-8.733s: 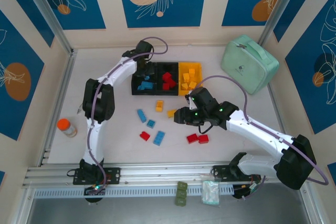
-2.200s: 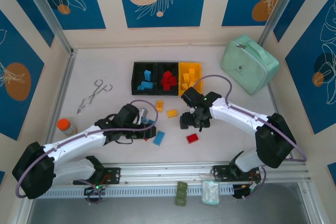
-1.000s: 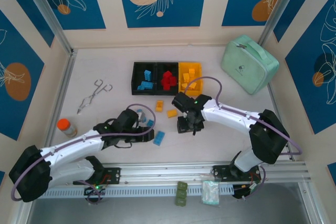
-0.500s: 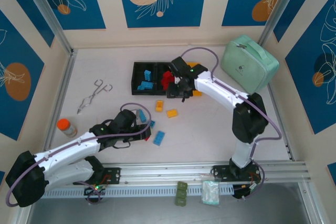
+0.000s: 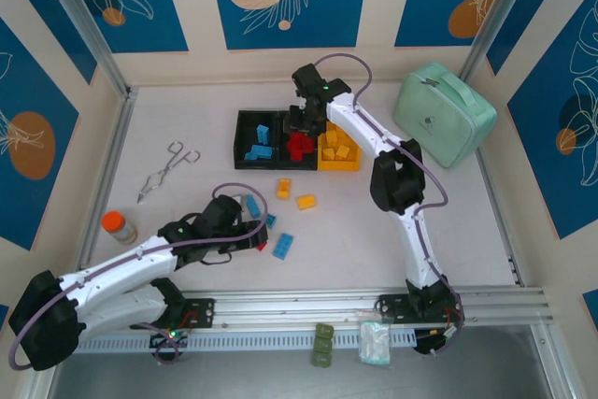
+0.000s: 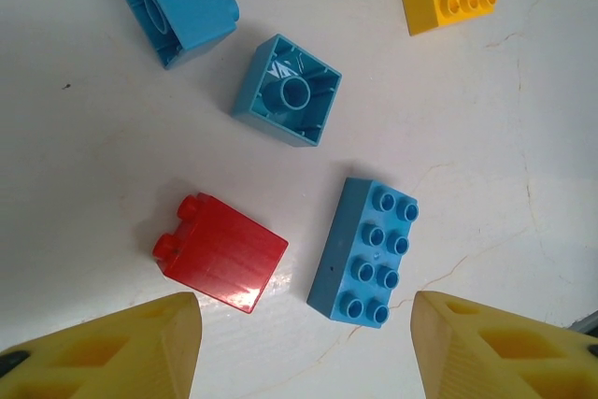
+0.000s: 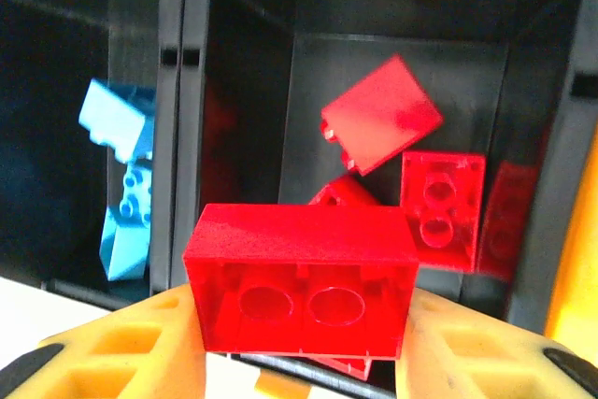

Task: Sort the legos into containers by color
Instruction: Place the lego in the container.

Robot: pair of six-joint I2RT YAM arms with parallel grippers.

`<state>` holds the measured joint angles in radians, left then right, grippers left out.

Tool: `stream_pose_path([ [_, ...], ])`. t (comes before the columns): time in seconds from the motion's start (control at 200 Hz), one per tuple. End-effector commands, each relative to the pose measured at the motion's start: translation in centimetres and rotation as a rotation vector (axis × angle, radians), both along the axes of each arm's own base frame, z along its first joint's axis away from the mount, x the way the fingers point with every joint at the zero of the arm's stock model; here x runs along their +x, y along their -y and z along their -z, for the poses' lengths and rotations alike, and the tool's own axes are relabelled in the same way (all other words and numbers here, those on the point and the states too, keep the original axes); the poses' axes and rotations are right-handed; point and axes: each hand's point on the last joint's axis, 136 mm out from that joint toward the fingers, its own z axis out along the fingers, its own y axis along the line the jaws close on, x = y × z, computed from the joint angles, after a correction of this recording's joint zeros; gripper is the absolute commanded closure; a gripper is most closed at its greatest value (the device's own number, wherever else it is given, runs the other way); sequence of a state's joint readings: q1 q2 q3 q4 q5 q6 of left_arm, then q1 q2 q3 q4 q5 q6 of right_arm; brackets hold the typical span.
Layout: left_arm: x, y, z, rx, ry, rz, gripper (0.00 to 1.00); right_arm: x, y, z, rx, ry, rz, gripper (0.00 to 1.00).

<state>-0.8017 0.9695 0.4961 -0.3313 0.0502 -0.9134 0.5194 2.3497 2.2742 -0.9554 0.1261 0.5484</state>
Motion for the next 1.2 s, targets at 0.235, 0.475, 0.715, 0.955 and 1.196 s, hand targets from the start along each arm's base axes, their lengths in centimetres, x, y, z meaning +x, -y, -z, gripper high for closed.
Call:
stream_pose_path([
  [0.235,-0.4,-0.7,0.0,0.017,-0.005,-0.021,0.39,1.6,-1.6,1.4,0.065,-0.062,-0.006,0.49],
  [0.475,-0.4,-0.7,0.0,0.017,-0.006,-0.022,0.39,1.9,-2.2,1.2,0.080,-0.049,-0.006,0.39],
  [0.715,-0.2,-0.7,-0.2,0.021,0.002,-0.025,0.39,1.4,-2.2,-1.3,0.086,-0.008,-0.015,0.38],
  [0.955,0.2,-0.9,-0.3,0.041,0.013,-0.040,0.39,-0.9,-1.6,-5.0,0.106,0.067,-0.033,0.39],
  [1.196,0.4,-1.0,0.3,0.092,-0.019,-0.041,0.39,-4.8,-0.2,-7.2,0.126,0.104,-0.055,0.39],
])
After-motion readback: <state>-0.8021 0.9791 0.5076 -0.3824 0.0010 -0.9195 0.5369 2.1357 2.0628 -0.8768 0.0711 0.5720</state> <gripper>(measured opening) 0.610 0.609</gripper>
